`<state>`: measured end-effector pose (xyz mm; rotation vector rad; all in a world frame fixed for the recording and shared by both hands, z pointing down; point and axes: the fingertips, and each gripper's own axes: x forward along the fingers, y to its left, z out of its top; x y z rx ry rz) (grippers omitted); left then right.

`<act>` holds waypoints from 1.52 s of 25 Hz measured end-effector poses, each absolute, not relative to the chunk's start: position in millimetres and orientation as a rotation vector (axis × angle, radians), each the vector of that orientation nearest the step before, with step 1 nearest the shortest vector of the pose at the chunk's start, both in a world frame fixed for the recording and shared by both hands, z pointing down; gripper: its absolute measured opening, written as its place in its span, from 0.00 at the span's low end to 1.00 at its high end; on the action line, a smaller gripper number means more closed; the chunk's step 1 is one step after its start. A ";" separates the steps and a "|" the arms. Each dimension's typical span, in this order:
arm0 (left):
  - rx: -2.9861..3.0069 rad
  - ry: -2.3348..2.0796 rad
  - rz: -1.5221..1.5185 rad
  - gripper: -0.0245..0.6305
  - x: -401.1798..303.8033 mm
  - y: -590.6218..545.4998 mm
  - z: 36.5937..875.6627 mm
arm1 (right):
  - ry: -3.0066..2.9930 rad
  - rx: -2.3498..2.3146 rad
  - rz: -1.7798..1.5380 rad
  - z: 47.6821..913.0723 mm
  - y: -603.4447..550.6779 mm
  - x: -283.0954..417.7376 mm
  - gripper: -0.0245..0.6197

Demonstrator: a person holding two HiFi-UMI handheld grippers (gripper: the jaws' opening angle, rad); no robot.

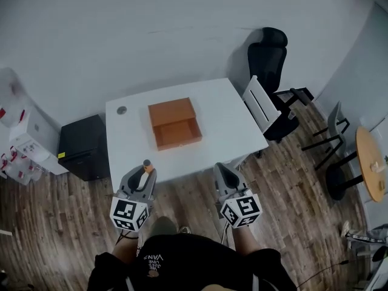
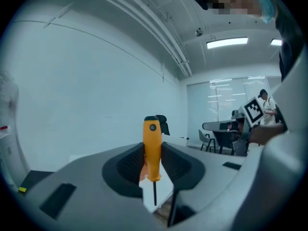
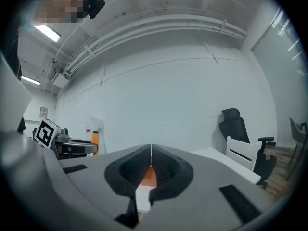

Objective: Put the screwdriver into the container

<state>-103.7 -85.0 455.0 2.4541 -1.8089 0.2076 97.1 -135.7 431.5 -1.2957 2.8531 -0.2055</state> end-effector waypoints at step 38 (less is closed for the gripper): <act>2.562 -1.537 0.419 0.21 -133.1 -339.9 517.5 | 2.772 -1.563 -0.301 459.0 -329.4 65.4 0.06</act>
